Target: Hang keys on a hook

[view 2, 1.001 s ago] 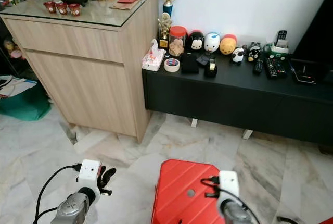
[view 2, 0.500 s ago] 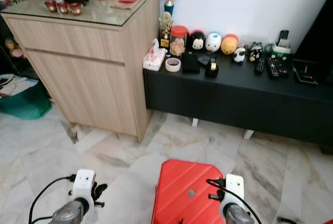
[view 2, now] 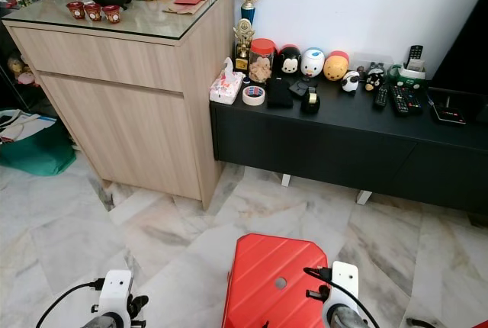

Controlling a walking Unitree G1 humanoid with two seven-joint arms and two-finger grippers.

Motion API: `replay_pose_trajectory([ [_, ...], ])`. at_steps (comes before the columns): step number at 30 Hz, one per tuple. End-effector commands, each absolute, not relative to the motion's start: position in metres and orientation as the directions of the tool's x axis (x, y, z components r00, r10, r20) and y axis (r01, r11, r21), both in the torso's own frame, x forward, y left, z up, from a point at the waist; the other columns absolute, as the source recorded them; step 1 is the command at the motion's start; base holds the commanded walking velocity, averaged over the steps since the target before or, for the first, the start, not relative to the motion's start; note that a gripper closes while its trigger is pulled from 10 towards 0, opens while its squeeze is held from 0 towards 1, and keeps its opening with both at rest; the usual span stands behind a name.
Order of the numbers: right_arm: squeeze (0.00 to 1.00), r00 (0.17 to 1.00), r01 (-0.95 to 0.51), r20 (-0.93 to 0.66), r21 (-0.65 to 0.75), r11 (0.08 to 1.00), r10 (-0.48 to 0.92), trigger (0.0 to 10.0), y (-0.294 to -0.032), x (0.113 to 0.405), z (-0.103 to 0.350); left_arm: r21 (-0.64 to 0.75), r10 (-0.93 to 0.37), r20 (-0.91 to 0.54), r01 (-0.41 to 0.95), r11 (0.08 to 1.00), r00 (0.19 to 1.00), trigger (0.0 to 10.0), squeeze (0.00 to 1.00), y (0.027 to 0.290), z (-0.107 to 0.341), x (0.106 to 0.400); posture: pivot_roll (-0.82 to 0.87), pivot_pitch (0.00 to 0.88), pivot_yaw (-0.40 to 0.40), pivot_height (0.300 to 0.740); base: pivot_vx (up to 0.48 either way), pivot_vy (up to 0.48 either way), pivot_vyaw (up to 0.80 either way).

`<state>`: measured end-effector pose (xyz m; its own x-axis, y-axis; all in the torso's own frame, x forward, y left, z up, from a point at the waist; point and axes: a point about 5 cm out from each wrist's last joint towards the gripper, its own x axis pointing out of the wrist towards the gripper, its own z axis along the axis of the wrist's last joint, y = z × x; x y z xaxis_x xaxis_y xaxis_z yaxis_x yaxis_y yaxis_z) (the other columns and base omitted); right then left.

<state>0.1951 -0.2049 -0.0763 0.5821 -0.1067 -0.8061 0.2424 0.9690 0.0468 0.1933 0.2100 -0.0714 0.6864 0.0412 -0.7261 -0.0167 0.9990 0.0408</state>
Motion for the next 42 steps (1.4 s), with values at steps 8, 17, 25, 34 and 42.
replay_pose_trajectory([
  [8,0.00,0.521,0.253,-0.847,0.035,0.967,-0.105,10.0,-0.198,0.166,-0.091,0.066,0.075,-0.781,-0.037,0.997,0.620,10.0,0.00,0.220,-0.083,0.165,0.08,0.000,-0.019,0.740,0.000,0.000,0.00],
  [17,0.00,0.509,0.267,-0.849,0.002,0.964,-0.139,10.0,-0.211,0.151,-0.094,0.067,0.063,-0.775,-0.017,0.998,0.629,10.0,0.00,0.220,-0.082,0.169,0.10,0.000,-0.033,0.740,0.000,0.000,0.00],
  [25,0.00,0.488,0.136,-0.870,-0.006,0.991,-0.072,10.0,-0.186,0.143,-0.101,0.088,0.073,-0.803,-0.004,0.996,0.591,10.0,0.00,0.227,-0.087,0.154,0.08,0.000,-0.095,0.740,0.000,0.000,0.00],
  [34,0.00,0.507,0.145,-0.859,0.009,0.989,-0.066,10.0,-0.179,0.148,-0.100,0.106,0.076,-0.802,0.015,0.994,0.592,10.0,0.00,0.221,-0.087,0.159,0.08,0.000,-0.037,0.740,0.000,0.000,0.00],
  [42,0.00,0.483,0.200,-0.871,0.007,0.980,-0.092,10.0,-0.167,0.140,-0.104,0.127,0.063,-0.804,0.067,0.990,0.592,10.0,0.00,0.218,-0.086,0.162,0.11,0.000,-0.027,0.740,0.000,0.000,0.00],
])
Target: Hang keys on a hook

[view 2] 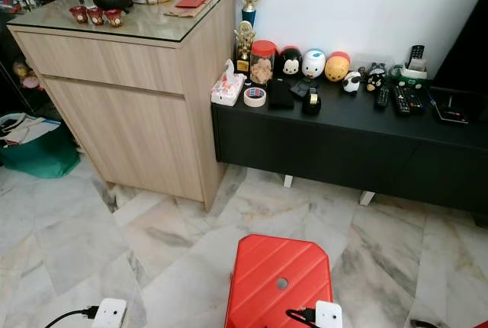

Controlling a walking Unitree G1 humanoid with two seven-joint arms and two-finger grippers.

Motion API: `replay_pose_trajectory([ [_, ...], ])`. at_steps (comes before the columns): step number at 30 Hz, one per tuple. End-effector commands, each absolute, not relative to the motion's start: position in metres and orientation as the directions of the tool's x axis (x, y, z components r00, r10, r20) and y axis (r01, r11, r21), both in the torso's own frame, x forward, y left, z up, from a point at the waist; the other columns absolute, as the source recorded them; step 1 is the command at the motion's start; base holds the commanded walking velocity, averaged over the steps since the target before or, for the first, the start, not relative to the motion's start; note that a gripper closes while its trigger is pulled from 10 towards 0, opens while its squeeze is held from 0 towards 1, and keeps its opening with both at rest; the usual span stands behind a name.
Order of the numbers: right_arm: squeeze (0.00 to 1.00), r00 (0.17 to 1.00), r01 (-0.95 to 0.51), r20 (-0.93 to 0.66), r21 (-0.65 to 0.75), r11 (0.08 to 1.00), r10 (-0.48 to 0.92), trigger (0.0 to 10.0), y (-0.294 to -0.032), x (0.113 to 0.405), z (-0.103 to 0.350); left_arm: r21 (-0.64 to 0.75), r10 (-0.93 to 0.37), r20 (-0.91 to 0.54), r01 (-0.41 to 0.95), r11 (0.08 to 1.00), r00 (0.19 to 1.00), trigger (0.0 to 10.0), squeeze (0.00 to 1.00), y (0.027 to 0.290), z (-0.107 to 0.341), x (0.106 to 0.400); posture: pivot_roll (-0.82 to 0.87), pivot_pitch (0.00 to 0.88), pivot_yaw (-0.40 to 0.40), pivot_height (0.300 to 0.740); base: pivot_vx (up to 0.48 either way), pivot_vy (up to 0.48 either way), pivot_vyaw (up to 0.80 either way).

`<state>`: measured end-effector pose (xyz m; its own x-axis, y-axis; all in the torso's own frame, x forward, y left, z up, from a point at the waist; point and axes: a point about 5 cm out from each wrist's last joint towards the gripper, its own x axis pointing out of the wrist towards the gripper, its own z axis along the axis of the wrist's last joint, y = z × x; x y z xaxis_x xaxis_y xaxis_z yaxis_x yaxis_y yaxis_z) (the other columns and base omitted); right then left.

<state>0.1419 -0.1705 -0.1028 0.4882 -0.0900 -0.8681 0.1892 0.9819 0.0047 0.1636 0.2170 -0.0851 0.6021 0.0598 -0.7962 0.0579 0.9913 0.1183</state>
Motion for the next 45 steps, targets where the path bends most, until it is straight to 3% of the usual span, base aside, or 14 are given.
replay_pose_trajectory([
  [1,0.00,0.481,0.196,-0.872,0.009,0.981,-0.088,10.0,-0.164,0.139,-0.104,0.125,0.066,-0.801,0.057,0.991,0.594,10.0,0.00,0.219,-0.085,0.163,0.10,0.000,-0.038,0.740,0.000,0.000,0.00],
  [5,0.00,0.489,0.114,-0.869,-0.031,0.993,-0.083,10.0,-0.194,0.153,-0.097,0.131,0.078,-0.804,0.048,0.990,0.589,10.0,0.00,0.219,-0.085,0.164,0.07,0.000,-0.046,0.740,0.000,0.000,0.00],
  [7,0.00,0.499,0.016,-0.865,-0.051,0.999,-0.052,10.0,-0.193,0.156,-0.096,0.126,0.079,-0.807,0.040,0.991,0.585,10.0,0.00,0.216,-0.086,0.164,0.08,0.000,-0.040,0.740,0.000,0.000,0.00],
  [13,0.00,0.516,0.008,-0.856,-0.034,0.999,-0.033,10.0,-0.187,0.159,-0.095,0.131,0.059,-0.807,0.079,0.988,0.588,10.0,0.00,0.214,-0.085,0.167,0.04,0.000,0.003,0.740,0.000,0.000,0.00],
  [18,0.00,0.487,0.247,-0.866,0.013,0.969,-0.113,10.0,-0.192,0.155,-0.097,0.138,0.089,-0.825,0.046,0.989,0.559,10.0,0.00,0.230,-0.088,0.153,0.04,0.000,0.003,0.740,0.000,0.000,0.00],
  [30,0.00,0.488,0.264,-0.864,0.012,0.965,-0.123,10.0,-0.193,0.157,-0.096,0.139,0.110,-0.830,0.012,0.990,0.547,10.0,0.00,0.242,-0.087,0.148,0.05,0.000,-0.007,0.740,0.000,0.000,0.00],
  [45,0.00,0.488,0.263,-0.864,0.015,0.965,-0.120,10.0,-0.192,0.157,-0.096,0.121,0.087,-0.841,0.029,0.992,0.534,10.0,0.00,0.227,-0.091,0.147,0.05,0.000,-0.006,0.740,0.000,0.000,0.00],
])
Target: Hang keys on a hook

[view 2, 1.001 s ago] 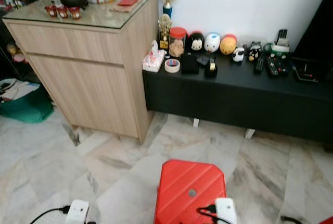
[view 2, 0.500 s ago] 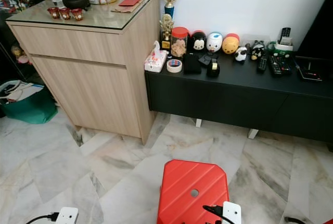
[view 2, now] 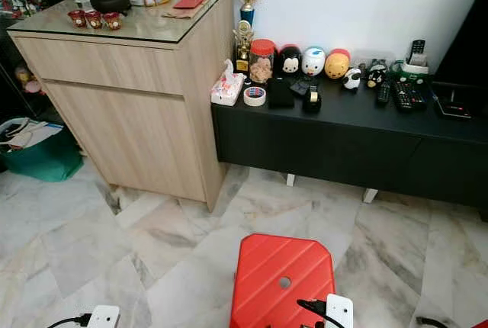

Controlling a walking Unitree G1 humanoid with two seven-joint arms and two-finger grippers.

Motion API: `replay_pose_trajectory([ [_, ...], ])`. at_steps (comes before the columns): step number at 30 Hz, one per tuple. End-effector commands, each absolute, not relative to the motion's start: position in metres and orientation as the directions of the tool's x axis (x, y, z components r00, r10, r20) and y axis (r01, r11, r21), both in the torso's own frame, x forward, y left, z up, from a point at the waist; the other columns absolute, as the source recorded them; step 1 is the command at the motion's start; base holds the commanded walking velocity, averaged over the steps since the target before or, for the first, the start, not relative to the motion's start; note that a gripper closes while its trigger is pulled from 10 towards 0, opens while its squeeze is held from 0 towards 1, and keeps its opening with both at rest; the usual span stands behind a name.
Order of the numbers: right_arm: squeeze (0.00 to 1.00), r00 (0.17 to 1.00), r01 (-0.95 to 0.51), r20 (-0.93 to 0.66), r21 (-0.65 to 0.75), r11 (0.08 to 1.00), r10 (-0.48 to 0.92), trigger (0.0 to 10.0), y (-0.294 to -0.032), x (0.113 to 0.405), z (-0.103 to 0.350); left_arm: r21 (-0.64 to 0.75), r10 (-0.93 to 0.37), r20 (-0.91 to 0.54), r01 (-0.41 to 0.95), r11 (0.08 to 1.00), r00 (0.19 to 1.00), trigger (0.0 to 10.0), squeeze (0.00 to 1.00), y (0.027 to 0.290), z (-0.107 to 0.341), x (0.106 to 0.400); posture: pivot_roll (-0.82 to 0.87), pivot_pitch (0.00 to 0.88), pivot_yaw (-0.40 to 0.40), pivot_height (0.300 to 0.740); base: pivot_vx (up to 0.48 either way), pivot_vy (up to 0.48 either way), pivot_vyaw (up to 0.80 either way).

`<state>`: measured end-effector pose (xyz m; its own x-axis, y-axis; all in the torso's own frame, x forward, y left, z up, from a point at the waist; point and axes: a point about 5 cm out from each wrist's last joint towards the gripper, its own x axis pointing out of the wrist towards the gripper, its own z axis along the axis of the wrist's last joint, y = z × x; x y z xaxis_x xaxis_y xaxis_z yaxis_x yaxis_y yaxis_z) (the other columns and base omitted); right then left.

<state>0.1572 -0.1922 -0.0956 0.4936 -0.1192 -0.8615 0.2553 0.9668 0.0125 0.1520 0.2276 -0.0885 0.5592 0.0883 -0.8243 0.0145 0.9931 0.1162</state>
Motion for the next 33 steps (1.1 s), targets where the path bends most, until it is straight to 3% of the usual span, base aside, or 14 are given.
replay_pose_trajectory([
  [1,0.00,0.488,0.263,-0.864,0.015,0.965,-0.120,10.0,-0.192,0.157,-0.096,0.121,0.087,-0.841,0.029,0.992,0.534,10.0,0.00,0.227,-0.091,0.147,0.05,0.000,-0.006,0.740,0.000,0.000,0.00],
  [14,0.00,0.489,0.252,-0.864,0.010,0.968,-0.118,10.0,-0.193,0.158,-0.095,0.134,0.103,-0.848,0.023,0.991,0.520,10.0,0.00,0.244,-0.089,0.139,0.04,0.000,-0.001,0.740,0.000,0.000,0.00],
  [33,0.00,0.487,0.249,-0.865,0.007,0.968,-0.119,10.0,-0.194,0.156,-0.096,0.117,0.078,-0.858,0.045,0.992,0.508,10.0,0.00,0.230,-0.095,0.135,0.03,0.000,0.006,0.740,-0.090,0.000,0.00],
])
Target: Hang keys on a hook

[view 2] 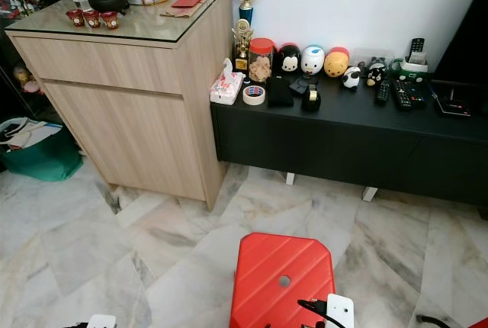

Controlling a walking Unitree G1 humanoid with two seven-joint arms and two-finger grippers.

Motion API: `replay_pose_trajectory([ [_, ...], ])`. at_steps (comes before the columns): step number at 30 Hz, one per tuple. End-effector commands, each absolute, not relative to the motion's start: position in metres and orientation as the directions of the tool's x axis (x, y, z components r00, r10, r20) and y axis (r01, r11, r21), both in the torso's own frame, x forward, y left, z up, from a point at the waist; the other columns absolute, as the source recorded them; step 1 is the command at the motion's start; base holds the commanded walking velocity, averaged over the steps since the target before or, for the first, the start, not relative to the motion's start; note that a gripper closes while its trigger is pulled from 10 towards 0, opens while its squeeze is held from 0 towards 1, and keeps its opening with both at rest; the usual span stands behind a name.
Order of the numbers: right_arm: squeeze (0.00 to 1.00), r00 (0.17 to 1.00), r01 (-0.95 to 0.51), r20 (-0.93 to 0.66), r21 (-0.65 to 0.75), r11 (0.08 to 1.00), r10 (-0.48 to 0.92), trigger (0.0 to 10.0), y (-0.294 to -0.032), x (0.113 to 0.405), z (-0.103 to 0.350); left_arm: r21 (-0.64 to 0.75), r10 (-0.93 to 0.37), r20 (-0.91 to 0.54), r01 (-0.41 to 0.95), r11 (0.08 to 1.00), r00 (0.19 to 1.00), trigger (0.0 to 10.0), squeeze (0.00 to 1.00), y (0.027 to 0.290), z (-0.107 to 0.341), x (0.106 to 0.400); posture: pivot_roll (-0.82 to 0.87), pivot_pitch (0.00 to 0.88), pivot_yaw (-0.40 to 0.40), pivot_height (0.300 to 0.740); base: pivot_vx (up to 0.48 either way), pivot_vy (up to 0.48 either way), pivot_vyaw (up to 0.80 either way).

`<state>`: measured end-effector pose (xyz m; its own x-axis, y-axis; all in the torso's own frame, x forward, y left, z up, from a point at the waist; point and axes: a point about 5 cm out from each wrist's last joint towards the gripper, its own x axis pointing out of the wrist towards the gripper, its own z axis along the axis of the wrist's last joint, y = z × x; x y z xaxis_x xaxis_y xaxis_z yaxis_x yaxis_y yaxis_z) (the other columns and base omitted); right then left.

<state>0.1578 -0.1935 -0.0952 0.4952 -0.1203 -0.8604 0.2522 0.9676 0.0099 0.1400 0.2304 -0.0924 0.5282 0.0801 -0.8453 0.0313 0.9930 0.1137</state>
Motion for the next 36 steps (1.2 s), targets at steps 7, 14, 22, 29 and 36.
replay_pose_trajectory([
  [7,0.00,0.483,0.259,-0.867,0.010,0.966,-0.121,10.0,-0.194,0.155,-0.096,0.118,0.075,-0.860,0.053,0.992,0.505,10.0,0.00,0.232,-0.095,0.134,0.03,0.000,0.002,0.740,-0.258,0.000,0.00],
  [14,0.00,0.482,0.265,-0.868,0.016,0.964,-0.118,10.0,-0.193,0.154,-0.097,0.128,0.081,-0.864,0.061,0.990,0.497,10.0,0.00,0.239,-0.094,0.128,0.04,0.000,0.007,0.740,-0.282,0.000,0.00],
  [22,0.00,0.482,0.276,-0.868,0.023,0.961,-0.117,10.0,-0.192,0.154,-0.097,0.126,0.076,-0.867,0.070,0.990,0.493,10.0,0.00,0.235,-0.096,0.125,0.03,0.000,0.014,0.740,-0.285,0.000,0.00],
  [29,0.00,0.484,0.284,-0.867,0.024,0.959,-0.121,10.0,-0.192,0.154,-0.097,0.124,0.070,-0.865,0.078,0.989,0.496,10.0,0.00,0.232,-0.096,0.126,0.04,0.000,0.013,0.740,-0.286,0.000,0.00],
  [36,0.00,0.486,0.297,-0.864,0.026,0.955,-0.128,10.0,-0.192,0.156,-0.096,0.125,0.070,-0.861,0.078,0.989,0.504,10.0,0.00,0.232,-0.095,0.131,0.04,0.000,0.015,0.740,-0.283,0.000,0.00],
])
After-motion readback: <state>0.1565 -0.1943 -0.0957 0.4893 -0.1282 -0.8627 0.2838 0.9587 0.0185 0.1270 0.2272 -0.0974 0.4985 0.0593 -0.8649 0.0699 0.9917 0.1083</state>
